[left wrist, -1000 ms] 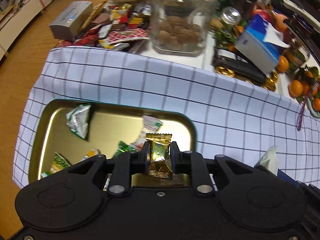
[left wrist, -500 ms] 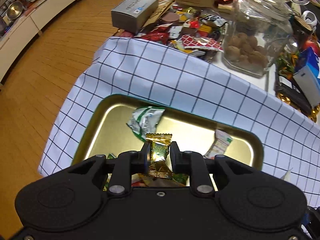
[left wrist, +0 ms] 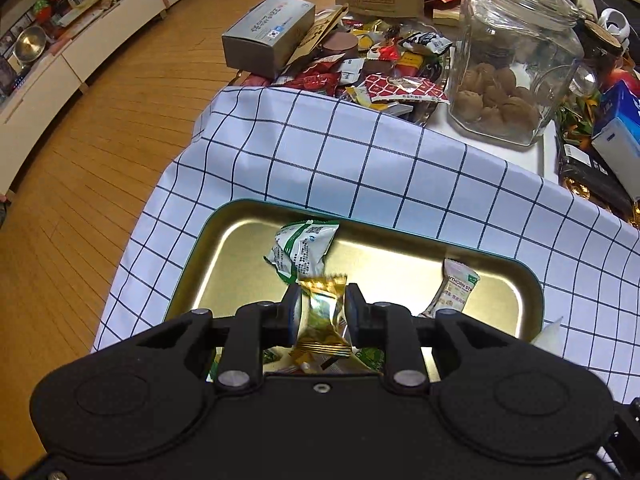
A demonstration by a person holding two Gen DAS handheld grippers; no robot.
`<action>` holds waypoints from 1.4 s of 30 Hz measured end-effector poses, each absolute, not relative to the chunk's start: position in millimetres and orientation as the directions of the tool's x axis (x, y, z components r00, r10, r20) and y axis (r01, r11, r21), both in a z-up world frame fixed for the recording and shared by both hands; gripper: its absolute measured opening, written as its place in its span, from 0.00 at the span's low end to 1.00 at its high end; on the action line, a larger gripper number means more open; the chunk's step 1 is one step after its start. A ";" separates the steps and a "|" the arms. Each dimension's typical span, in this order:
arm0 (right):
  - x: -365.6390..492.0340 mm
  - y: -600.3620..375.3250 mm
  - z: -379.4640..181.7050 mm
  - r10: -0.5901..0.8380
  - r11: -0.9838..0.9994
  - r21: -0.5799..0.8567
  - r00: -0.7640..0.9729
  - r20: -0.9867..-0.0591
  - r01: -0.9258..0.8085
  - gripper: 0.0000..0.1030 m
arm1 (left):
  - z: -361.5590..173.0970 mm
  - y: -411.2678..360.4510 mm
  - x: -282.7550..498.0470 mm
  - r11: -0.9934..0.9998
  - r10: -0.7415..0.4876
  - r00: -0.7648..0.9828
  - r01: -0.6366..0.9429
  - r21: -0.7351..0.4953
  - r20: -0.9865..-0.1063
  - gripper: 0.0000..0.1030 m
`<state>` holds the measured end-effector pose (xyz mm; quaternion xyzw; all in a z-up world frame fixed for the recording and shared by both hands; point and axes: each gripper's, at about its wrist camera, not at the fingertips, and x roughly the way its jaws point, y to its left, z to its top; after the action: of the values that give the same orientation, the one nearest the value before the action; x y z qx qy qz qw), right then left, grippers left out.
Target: Organize snacks
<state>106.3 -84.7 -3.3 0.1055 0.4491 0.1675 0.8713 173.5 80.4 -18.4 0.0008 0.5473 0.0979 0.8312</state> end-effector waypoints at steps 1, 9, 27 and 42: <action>107.0 -84.7 -3.0 0.390 0.920 0.338 0.542 -0.744 -0.197 0.22 | -18.3 79.9 173.3 0.981 0.166 0.385 -0.160 0.111 -0.908 0.33; 109.7 -81.5 -0.1 0.424 0.905 0.362 0.548 -0.721 -0.224 0.24 | -19.7 80.4 173.1 0.979 0.175 0.386 -0.165 0.118 -0.906 0.32; 109.8 -82.8 -2.9 0.359 0.933 0.289 0.542 -0.759 -0.213 0.29 | -14.0 75.3 166.6 0.983 0.163 0.395 -0.147 0.114 -0.904 0.33; 85.9 -105.6 -3.1 0.251 0.968 0.201 0.531 -0.809 -0.151 0.32 | 0.5 52.1 113.9 0.986 0.166 0.439 -0.075 0.148 -0.883 0.33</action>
<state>85.9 -105.6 -3.1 0.0532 0.4704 0.1149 0.8733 113.9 52.1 0.5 0.0431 0.5247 0.0711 0.8472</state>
